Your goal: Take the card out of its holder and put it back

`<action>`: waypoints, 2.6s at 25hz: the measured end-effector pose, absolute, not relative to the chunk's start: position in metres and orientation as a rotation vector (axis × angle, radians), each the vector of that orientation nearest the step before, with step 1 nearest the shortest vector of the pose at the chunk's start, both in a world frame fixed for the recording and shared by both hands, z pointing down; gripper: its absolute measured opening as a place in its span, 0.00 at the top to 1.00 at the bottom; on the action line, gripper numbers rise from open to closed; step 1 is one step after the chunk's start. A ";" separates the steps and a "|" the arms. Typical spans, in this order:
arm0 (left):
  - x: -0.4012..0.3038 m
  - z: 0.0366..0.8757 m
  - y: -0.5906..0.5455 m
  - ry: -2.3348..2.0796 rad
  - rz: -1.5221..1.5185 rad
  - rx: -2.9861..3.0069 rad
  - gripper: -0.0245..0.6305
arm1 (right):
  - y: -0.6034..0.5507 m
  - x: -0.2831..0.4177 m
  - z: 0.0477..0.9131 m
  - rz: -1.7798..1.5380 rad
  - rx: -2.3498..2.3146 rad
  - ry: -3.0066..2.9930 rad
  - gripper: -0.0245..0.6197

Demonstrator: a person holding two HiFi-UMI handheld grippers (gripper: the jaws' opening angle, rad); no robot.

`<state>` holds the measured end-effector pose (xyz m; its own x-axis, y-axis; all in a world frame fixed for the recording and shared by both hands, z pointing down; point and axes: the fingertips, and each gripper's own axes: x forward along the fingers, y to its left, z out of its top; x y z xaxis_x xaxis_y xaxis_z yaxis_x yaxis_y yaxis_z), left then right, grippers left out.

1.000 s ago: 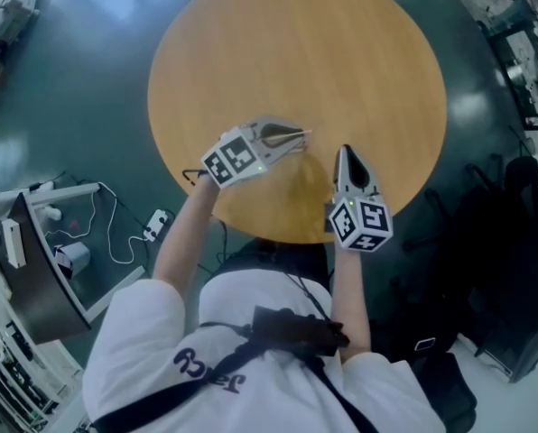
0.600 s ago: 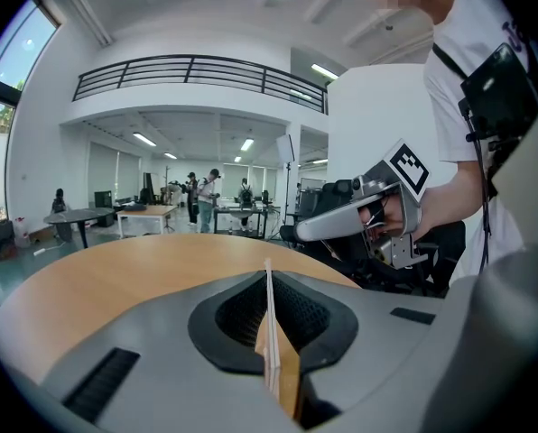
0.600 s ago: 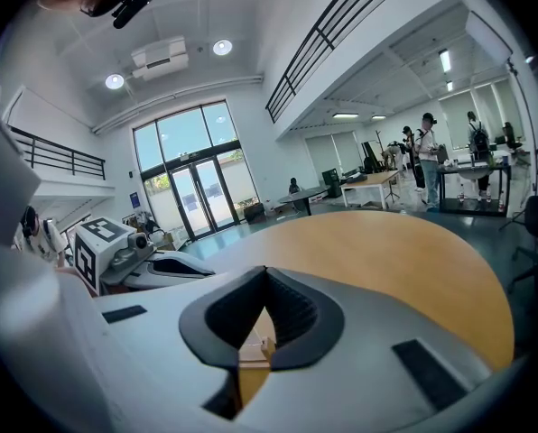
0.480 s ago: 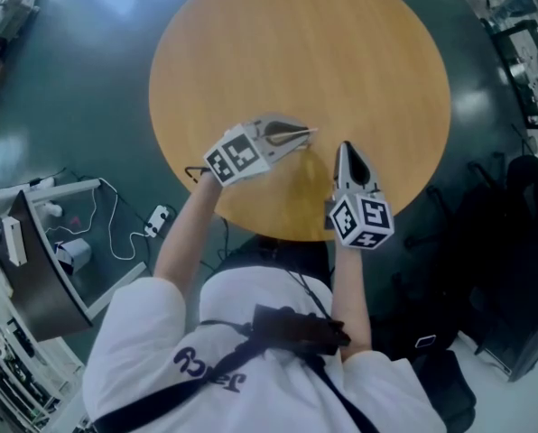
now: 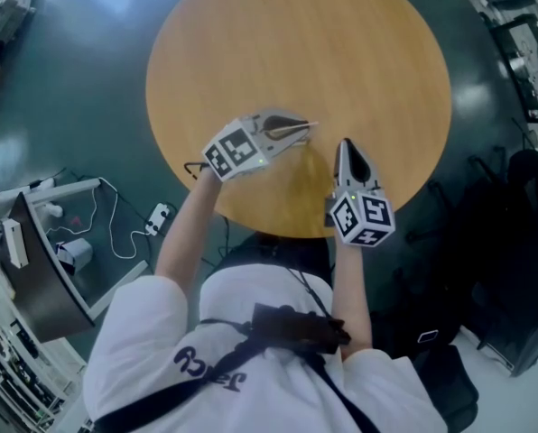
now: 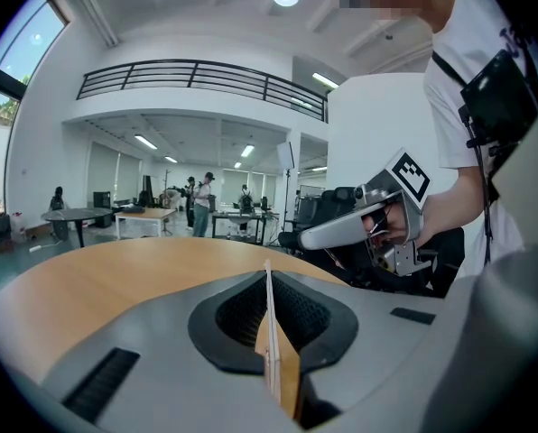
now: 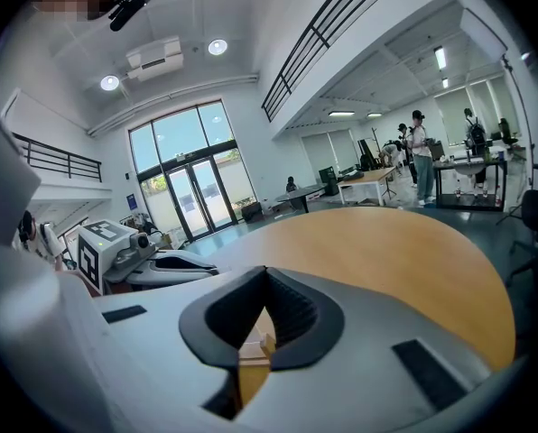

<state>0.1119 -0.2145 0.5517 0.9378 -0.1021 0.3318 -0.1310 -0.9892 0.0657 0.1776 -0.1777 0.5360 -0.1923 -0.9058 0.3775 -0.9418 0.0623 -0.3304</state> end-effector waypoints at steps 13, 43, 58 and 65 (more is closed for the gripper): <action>0.106 0.580 -0.211 -0.169 0.564 2.982 0.92 | -0.176 0.178 0.541 0.822 1.938 -2.233 0.95; 0.105 0.613 -0.223 0.006 0.733 2.929 0.83 | -0.163 0.180 0.539 0.821 1.931 -2.233 0.95; 0.039 0.536 -0.239 -0.581 0.509 2.924 0.55 | -0.155 0.182 0.503 0.690 1.981 -2.294 0.95; 0.037 0.475 -0.205 -0.733 0.100 2.832 0.56 | -0.147 0.145 0.462 0.499 1.972 -2.360 0.95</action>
